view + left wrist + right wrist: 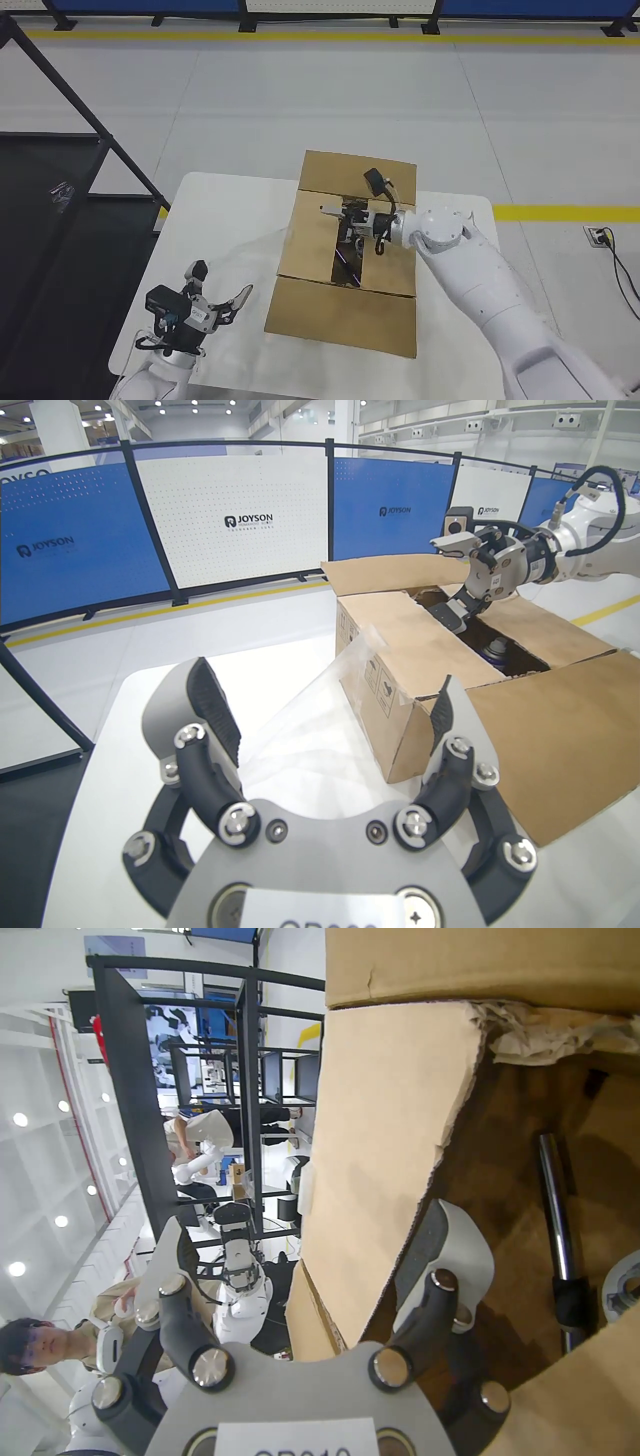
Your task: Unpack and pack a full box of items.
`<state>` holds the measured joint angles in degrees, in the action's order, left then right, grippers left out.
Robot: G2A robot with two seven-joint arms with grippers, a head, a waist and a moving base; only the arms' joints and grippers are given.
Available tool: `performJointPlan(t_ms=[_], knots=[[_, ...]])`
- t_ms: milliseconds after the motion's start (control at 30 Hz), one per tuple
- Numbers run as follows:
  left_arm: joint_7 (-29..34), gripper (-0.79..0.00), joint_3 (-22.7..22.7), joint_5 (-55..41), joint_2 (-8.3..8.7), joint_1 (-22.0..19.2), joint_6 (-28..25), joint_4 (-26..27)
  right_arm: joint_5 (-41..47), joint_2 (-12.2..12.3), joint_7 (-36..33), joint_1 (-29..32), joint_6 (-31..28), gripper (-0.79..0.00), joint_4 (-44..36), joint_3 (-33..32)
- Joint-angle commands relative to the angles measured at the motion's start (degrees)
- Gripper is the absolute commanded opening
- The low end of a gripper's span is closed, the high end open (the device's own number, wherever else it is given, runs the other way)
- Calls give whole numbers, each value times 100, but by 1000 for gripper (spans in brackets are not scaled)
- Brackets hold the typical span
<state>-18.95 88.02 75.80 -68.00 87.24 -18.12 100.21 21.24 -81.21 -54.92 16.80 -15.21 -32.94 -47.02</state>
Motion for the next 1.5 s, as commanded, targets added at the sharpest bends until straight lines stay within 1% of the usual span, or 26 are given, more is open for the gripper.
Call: performJointPlan(t_ms=[0,133,267,400,467,667,900,1100,1267,1467], knots=[[-3,0,-13,17,-1,20,5,20,196,-10,-139,-22,-13,0,55,-78],[-4,0,-42,38,-3,43,-5,65,589,-32,-442,-72,-8,0,143,-239],[-5,0,-70,81,-2,50,-24,121,855,-75,-552,-133,65,0,163,-334],[12,0,-91,99,-3,39,-39,163,1101,-177,-206,-215,402,0,105,-366],[29,0,-100,105,-2,20,-64,166,1213,-239,-15,-220,453,0,-7,-361],[123,0,-168,164,-2,-79,-108,162,1252,-396,220,-264,427,0,-298,-255],[324,0,-302,131,-22,-364,-17,84,1074,-578,444,-355,429,0,-396,-43],[572,0,-482,65,-56,-736,128,-110,915,-756,622,-444,421,0,-327,157],[710,0,-577,-39,-83,-987,243,-247,956,-906,510,-482,229,0,-234,264],[792,0,-558,-202,-108,-1141,495,-390,1116,-1054,277,-519,-76,0,-35,287]])
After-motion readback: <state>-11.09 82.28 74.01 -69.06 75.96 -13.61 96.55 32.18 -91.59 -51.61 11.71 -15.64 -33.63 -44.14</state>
